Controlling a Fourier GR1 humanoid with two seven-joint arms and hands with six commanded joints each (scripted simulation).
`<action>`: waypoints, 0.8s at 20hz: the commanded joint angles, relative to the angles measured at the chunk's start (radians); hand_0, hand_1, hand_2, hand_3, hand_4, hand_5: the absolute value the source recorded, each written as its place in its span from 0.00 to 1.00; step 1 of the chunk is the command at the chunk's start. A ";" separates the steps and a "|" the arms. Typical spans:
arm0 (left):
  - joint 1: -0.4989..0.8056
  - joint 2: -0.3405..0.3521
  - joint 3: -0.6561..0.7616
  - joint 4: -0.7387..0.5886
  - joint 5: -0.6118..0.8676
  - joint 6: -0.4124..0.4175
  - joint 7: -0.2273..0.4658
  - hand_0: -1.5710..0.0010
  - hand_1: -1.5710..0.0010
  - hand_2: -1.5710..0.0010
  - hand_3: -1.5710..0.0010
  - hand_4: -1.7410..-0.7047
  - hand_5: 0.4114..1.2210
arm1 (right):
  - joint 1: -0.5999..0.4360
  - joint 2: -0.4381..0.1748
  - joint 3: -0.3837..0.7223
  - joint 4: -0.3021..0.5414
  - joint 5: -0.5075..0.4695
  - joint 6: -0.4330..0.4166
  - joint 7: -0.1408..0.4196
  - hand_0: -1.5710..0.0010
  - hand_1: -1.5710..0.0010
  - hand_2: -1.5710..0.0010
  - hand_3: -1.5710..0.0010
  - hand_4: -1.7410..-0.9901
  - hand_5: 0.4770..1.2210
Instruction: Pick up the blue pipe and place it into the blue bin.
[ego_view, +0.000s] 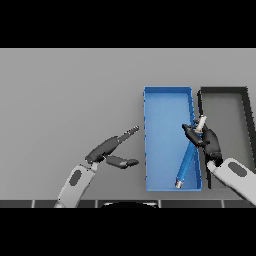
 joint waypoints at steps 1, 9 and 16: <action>-0.001 0.001 0.001 -0.005 0.003 -0.001 -0.004 1.00 1.00 1.00 1.00 0.83 0.02 | -0.016 -0.010 0.034 0.007 -0.023 0.005 0.019 0.90 0.91 0.91 0.95 0.88 0.61; 0.002 -0.002 -0.002 -0.006 -0.010 0.010 -0.008 1.00 1.00 1.00 1.00 0.82 0.02 | -0.156 -0.057 0.249 0.056 -0.125 0.000 0.018 0.98 0.98 0.98 0.99 0.94 0.32; -0.005 -0.001 0.003 0.011 -0.011 0.009 -0.010 1.00 1.00 1.00 1.00 0.83 0.02 | -0.196 -0.065 0.275 0.071 -0.154 0.020 0.014 1.00 1.00 1.00 1.00 0.96 0.24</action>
